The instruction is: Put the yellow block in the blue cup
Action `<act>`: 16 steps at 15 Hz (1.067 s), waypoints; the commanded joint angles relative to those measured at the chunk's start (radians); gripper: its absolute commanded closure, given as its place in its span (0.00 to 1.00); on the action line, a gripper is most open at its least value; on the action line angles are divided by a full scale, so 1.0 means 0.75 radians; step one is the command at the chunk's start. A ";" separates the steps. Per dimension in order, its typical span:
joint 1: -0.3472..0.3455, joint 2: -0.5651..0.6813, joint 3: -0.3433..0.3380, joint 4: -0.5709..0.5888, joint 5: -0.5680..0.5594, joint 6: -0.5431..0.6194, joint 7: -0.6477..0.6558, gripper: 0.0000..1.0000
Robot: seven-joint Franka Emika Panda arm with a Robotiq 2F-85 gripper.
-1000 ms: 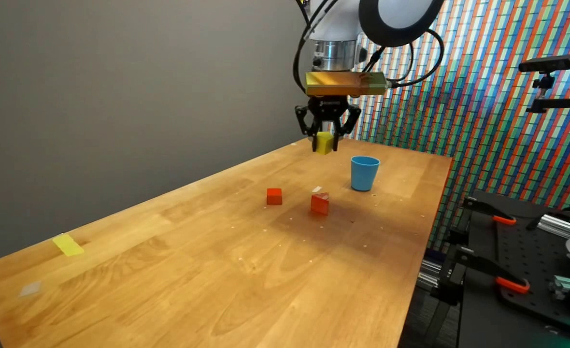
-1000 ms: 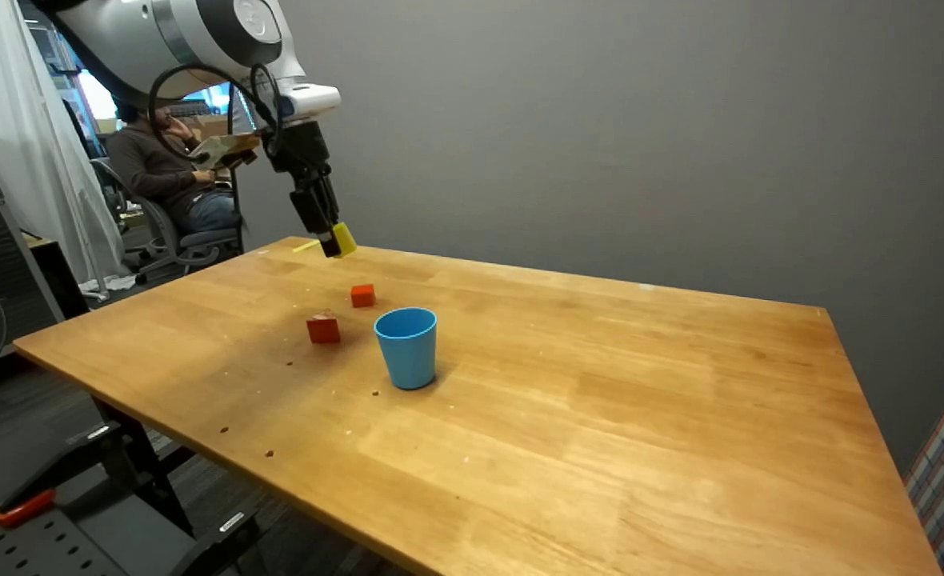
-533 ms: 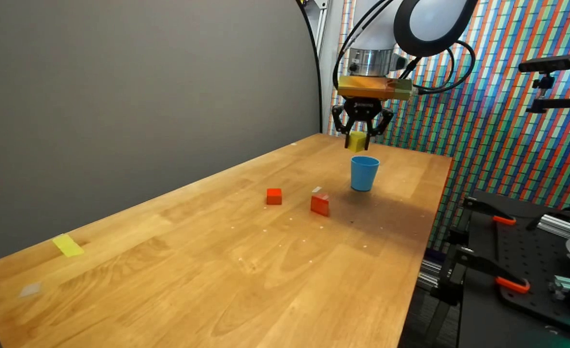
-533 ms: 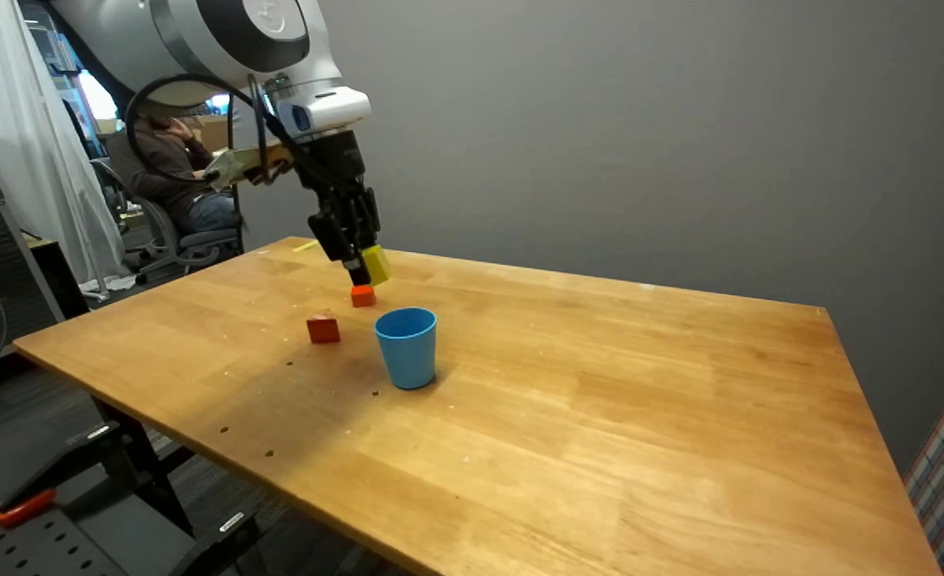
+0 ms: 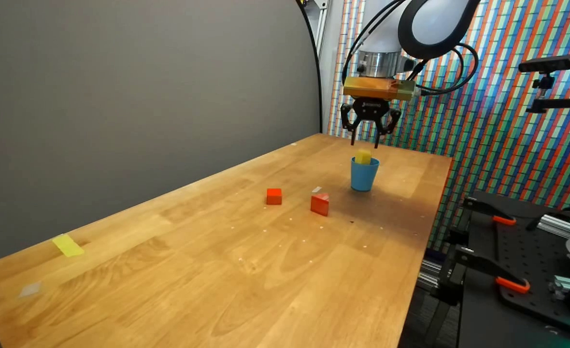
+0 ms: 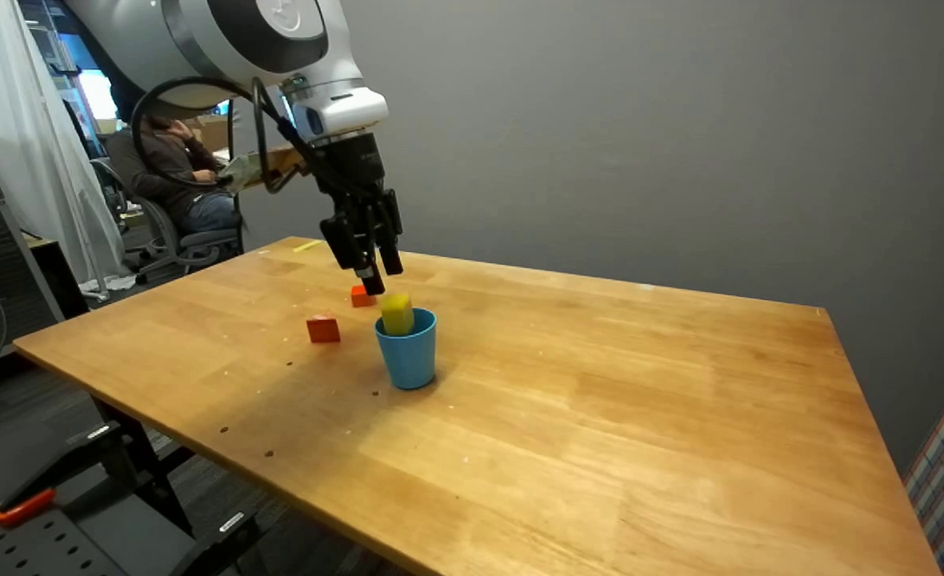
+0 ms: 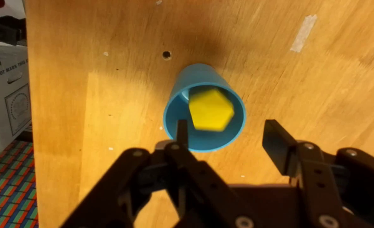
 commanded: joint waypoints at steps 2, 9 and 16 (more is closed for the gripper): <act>-0.024 -0.042 0.026 -0.023 -0.037 0.047 0.034 0.01; 0.104 -0.124 0.252 0.093 0.192 -0.210 -0.371 0.00; 0.154 -0.146 0.340 0.454 0.451 -0.707 -0.947 0.00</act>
